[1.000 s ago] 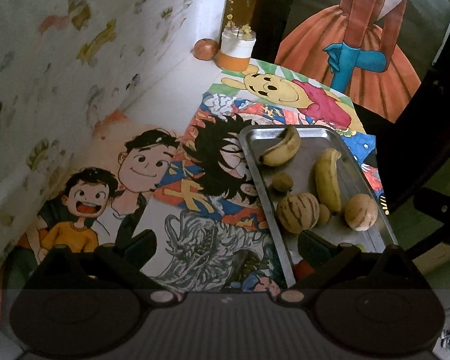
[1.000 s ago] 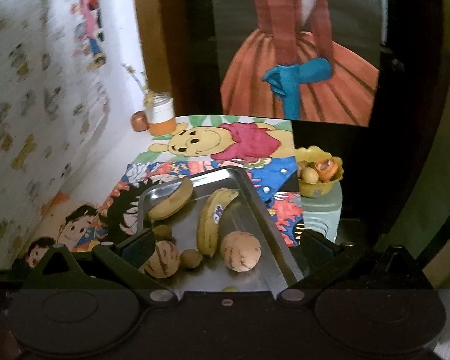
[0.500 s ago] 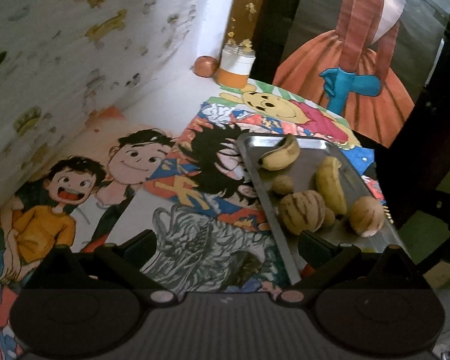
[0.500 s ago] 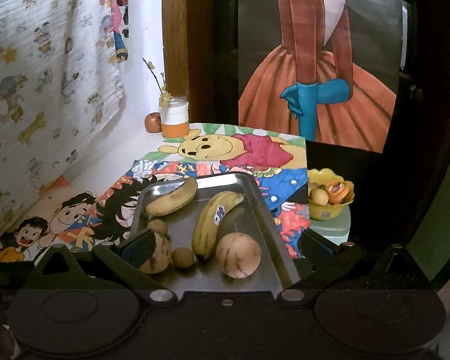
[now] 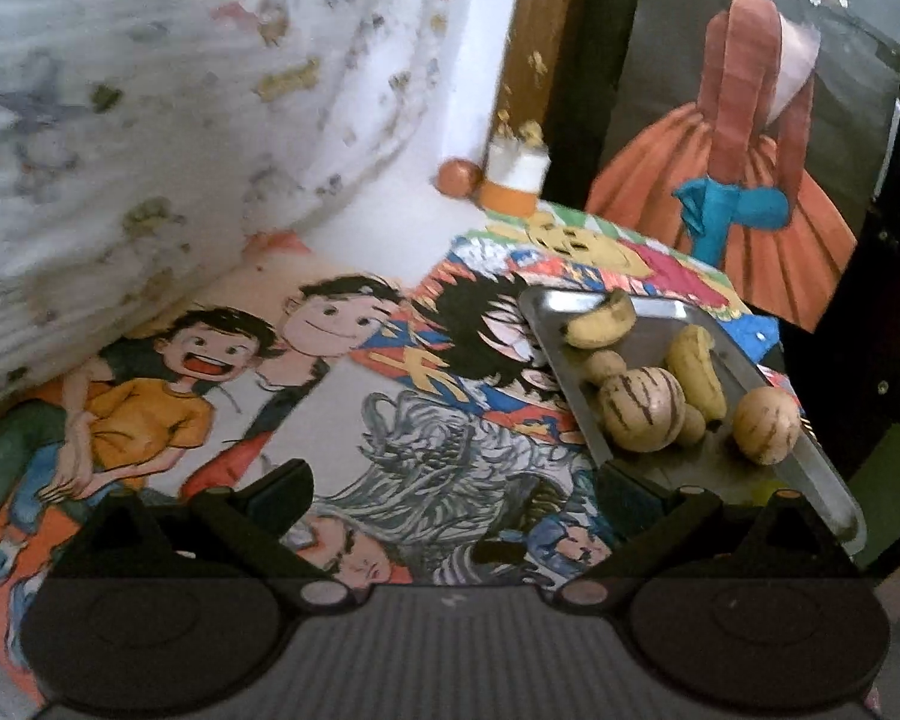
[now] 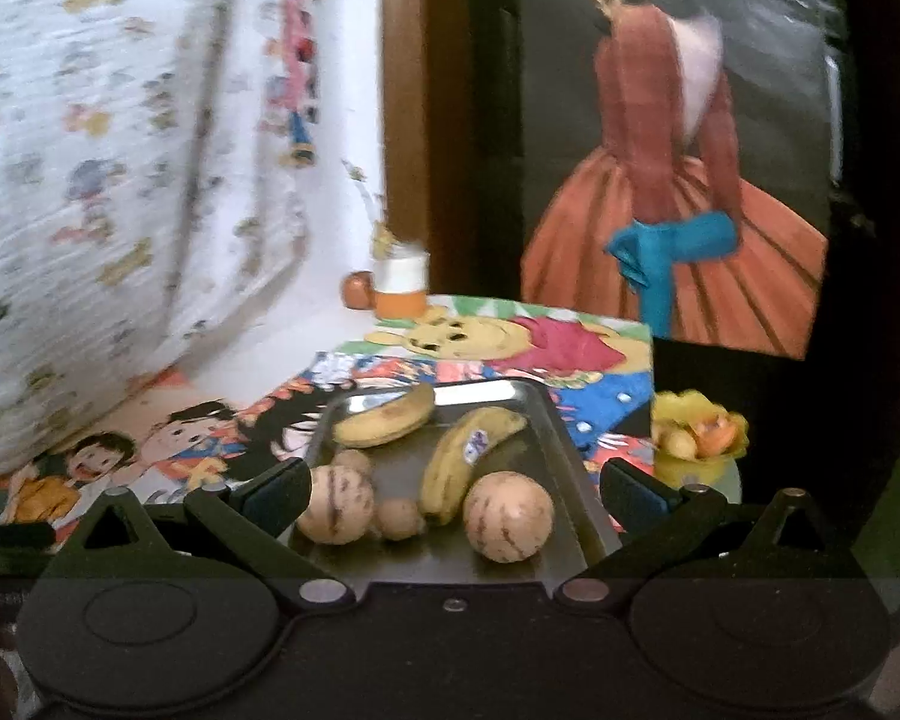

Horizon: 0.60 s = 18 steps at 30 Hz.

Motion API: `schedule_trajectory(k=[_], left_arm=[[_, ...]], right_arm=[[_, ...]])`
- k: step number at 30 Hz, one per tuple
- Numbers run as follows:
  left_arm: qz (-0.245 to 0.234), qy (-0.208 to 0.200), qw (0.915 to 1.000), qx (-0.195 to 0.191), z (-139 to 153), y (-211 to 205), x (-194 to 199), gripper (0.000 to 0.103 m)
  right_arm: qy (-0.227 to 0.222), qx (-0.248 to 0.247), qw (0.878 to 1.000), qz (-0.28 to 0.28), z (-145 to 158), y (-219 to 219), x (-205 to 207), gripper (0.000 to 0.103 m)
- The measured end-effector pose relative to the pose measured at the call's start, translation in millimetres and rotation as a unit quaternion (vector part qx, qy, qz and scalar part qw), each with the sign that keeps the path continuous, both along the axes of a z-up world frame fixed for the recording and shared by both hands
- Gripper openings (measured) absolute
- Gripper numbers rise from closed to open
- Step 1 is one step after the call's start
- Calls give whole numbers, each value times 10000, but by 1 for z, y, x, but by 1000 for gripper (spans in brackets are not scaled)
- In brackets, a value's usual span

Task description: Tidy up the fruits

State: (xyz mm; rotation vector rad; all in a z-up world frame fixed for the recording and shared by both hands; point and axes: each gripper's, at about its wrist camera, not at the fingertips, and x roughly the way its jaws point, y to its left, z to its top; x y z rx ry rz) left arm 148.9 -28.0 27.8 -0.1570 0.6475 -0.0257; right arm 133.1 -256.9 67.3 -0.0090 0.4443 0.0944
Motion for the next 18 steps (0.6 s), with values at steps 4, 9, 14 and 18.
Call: schedule_trajectory(k=[4, 9, 14, 18], left_arm=[[239, -305, 9992, 103, 4, -6, -26, 102], [467, -528, 9974, 174, 17, -20, -60, 103], [512, -538, 9969, 268, 20, -35, -87, 103], [530, -612, 9963, 283, 20, -39, -106, 103]], right_arm=[[-174, 27, 9994, 283, -1, -7, -21, 102], [-162, 159, 9981, 579, 1, -19, -50, 102], [-264, 390, 9973, 568, 1, -32, -75, 102], [-341, 421, 9973, 499, 2, -39, -92, 102]])
